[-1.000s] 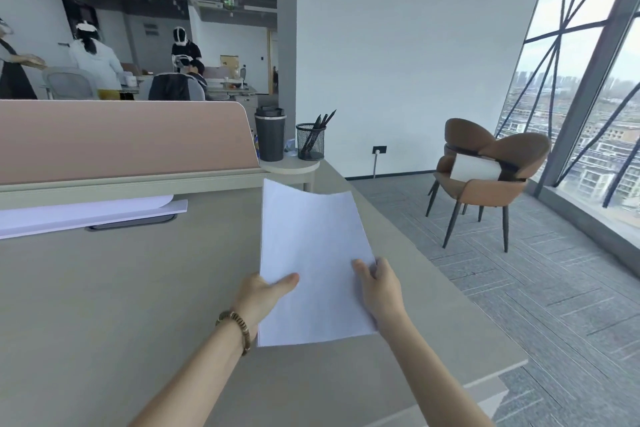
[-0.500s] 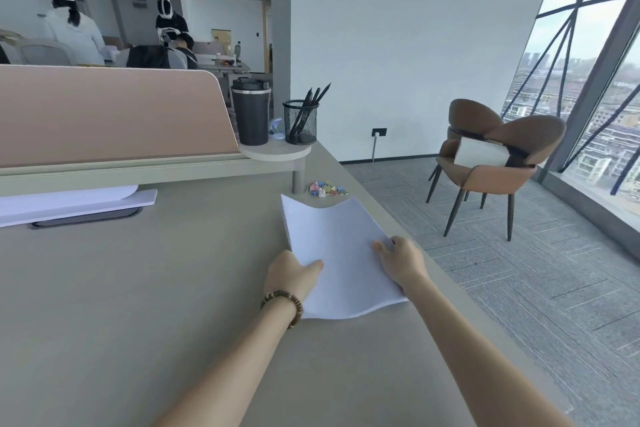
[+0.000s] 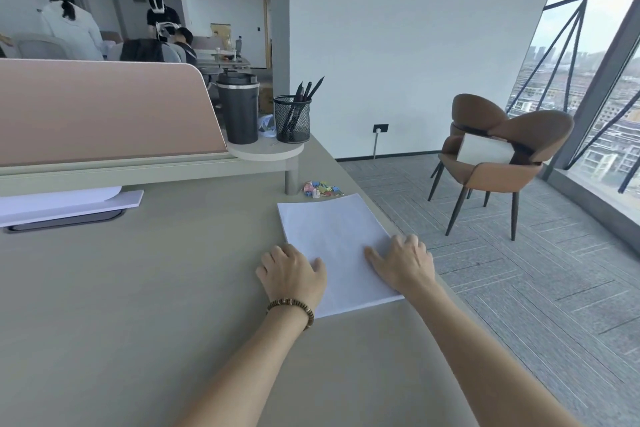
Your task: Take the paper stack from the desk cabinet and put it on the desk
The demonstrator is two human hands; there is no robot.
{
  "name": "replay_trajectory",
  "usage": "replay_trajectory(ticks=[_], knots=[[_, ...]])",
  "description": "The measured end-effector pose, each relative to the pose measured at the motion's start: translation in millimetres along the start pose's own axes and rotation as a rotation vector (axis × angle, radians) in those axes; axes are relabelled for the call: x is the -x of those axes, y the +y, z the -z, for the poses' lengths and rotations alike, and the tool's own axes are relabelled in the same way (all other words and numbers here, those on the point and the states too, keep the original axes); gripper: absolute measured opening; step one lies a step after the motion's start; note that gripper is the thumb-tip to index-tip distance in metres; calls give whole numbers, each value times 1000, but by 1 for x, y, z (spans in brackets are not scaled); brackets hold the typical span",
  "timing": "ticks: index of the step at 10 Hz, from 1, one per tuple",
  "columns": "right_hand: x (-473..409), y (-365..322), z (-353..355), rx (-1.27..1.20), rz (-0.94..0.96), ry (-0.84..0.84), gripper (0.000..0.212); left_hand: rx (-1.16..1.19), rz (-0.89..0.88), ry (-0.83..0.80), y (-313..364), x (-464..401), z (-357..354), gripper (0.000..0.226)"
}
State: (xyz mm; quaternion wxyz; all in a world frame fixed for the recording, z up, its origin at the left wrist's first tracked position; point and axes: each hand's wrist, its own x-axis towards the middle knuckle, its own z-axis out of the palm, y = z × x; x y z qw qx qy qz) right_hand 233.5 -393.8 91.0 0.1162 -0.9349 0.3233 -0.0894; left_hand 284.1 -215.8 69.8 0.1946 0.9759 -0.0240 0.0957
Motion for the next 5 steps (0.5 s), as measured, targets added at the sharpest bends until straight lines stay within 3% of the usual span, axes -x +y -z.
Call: replay_trajectory(ticks=[1, 3, 5], knots=[[2, 2, -3, 107, 35, 40, 75, 27, -26, 8, 1, -1, -2, 61], [-1, -2, 7, 158, 26, -44, 81, 26, -38, -51, 1, -2, 8, 42], [7, -8, 21, 139, 14, 18, 75, 120, -87, -87, -1, 4, 27, 55]])
